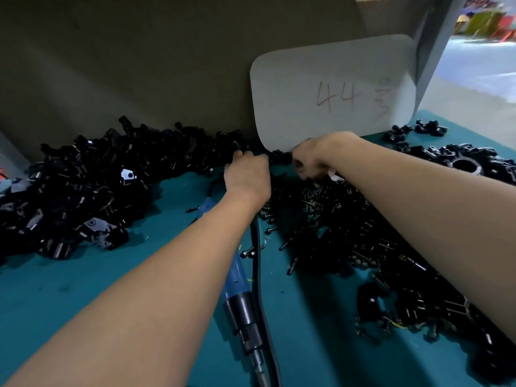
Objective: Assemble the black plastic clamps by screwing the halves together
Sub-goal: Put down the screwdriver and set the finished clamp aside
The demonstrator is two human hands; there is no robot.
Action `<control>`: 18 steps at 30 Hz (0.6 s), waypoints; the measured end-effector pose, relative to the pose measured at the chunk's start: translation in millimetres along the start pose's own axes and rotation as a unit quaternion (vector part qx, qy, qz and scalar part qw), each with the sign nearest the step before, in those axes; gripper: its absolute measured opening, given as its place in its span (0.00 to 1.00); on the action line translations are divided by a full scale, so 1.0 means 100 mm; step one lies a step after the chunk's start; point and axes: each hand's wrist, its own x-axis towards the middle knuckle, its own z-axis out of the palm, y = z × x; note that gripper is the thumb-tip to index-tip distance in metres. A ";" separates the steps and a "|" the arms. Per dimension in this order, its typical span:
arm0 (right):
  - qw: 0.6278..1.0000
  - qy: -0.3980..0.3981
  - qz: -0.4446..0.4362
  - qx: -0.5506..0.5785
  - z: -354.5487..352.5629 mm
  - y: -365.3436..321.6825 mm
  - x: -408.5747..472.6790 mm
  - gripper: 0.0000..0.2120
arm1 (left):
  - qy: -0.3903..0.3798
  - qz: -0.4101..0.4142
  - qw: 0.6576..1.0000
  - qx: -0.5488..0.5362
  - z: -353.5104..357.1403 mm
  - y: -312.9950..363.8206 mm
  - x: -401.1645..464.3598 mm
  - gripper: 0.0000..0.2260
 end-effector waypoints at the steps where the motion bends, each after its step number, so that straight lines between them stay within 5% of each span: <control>1: 1.000 0.001 -0.004 0.014 -0.01 0.02 0.01 0.09 | 0.018 -0.008 1.000 -0.004 0.02 0.00 0.02 0.14; 11: 0.986 0.110 0.015 0.128 0.11 -0.01 -0.01 0.07 | 0.062 0.016 0.996 -0.065 0.05 -0.02 0.00 0.09; 18: 0.924 0.204 -0.078 0.313 -0.07 -0.69 -0.43 0.16 | 0.110 -0.124 0.964 -0.209 -0.41 -0.45 -0.39 0.09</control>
